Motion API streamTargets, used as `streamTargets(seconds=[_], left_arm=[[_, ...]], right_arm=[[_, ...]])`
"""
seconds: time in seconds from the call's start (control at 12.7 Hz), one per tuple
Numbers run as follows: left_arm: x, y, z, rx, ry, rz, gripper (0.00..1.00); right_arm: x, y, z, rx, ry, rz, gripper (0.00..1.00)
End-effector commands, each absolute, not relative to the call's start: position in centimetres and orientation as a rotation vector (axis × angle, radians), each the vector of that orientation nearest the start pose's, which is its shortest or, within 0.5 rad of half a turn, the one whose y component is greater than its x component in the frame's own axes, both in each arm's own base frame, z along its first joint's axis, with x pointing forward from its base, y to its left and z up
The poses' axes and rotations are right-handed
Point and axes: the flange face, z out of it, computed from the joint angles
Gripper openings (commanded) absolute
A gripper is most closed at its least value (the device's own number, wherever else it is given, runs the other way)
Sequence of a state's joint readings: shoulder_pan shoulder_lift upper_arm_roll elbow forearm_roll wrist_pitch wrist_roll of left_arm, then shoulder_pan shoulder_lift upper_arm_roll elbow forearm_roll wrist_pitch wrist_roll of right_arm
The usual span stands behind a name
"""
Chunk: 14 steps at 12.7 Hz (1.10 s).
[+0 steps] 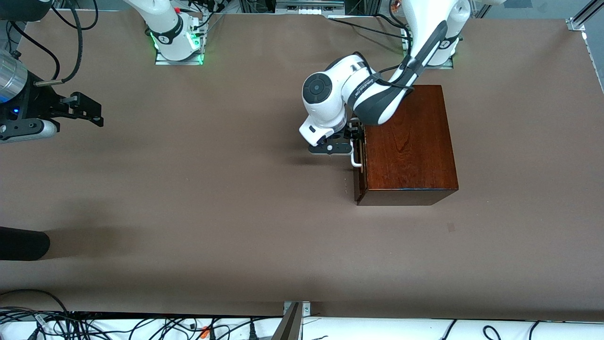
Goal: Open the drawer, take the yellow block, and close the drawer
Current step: 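Pull the drawer open by its handle with the left gripper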
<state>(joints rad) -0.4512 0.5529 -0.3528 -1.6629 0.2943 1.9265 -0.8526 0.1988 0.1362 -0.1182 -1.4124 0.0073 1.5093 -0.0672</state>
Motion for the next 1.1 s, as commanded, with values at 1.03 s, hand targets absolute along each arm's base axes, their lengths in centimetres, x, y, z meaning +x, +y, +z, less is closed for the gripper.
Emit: streamTargets(seconds=[1.03], left_arm=[[47.2, -48.9, 31.1, -3.149, -0.228, 0.118, 1.00]], right_arm=[[58.4, 5.1, 62.1, -3.125, -0.226, 0.064, 1.00]])
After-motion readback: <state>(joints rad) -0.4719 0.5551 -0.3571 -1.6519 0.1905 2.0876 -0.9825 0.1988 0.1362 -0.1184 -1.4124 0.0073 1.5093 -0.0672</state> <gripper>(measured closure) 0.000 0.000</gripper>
